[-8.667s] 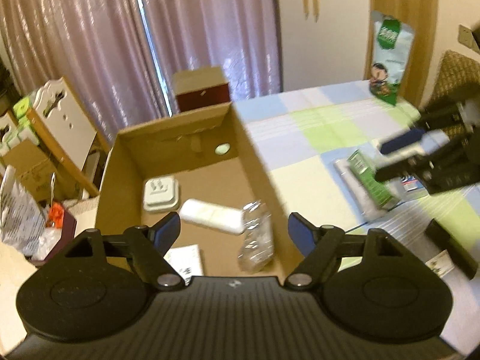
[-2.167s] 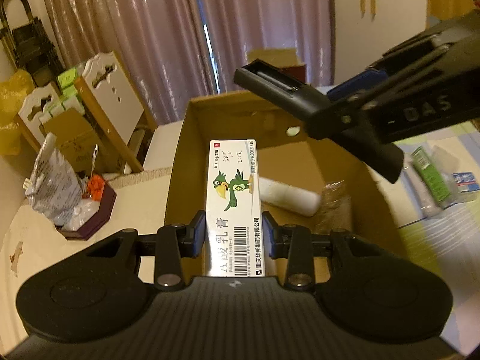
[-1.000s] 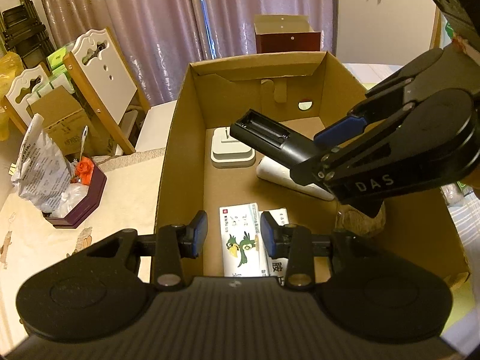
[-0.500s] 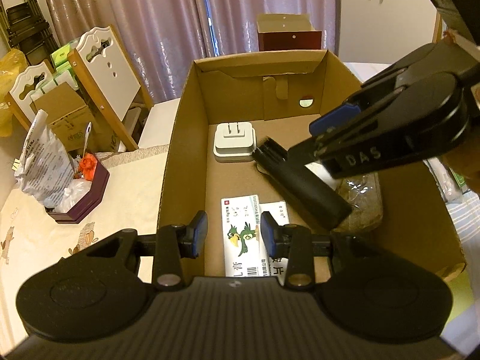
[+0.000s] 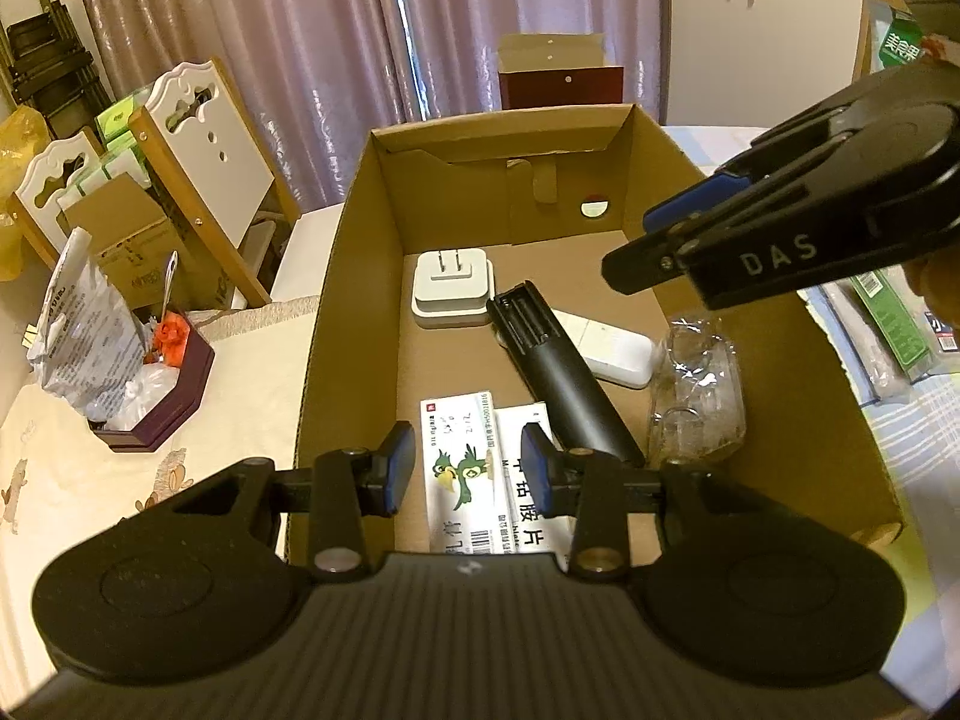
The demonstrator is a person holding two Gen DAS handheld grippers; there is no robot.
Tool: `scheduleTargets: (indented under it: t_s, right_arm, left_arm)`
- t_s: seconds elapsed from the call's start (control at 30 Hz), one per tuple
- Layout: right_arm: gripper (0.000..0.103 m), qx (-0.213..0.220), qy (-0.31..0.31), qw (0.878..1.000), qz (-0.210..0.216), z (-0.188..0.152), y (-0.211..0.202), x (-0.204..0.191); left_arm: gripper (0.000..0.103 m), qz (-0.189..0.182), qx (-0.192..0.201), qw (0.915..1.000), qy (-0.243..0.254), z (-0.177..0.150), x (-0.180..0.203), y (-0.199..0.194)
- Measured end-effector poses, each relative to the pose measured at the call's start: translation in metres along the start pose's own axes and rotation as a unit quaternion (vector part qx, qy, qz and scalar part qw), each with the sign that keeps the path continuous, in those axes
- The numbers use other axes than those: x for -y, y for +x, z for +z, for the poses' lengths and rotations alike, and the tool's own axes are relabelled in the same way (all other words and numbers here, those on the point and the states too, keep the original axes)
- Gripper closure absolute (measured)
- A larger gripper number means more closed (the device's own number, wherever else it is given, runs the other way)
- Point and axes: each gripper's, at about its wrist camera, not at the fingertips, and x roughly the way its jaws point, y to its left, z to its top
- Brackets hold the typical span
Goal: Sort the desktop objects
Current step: 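Open the left tool to drop the ointment box while the right tool drops the remote, then move both tools back toward the green medicine box and toothpick case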
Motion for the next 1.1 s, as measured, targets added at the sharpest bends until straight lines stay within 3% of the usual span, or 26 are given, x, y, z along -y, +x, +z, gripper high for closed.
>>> scheduleTargets:
  t_s: [0.4,0.63,0.77,1.1]
  right_arm:
    - [0.065,0.039,0.038,0.998,-0.015,-0.019,-0.052,0.017]
    - [0.065,0.068,0.03,0.995,-0.06,-0.045,-0.101,0.035]
    - [0.065,0.064,0.037,0.993,-0.092,-0.075,-0.127,0.053]
    - [0.065,0.018,0.125,0.98,-0.154,-0.18,-0.191,0.103]
  left_arm:
    - [0.069,0.0,0.019,0.9998,0.005,0.007,0.014,-0.022]
    - [0.069,-0.014,0.037,0.9991,0.015,0.019,0.034,-0.039]
    - [0.064,-0.026,0.053,0.9979,0.028,0.027,0.053,-0.05]
    - [0.056,-0.086,0.081,0.991,0.063,0.042,0.124,-0.072]
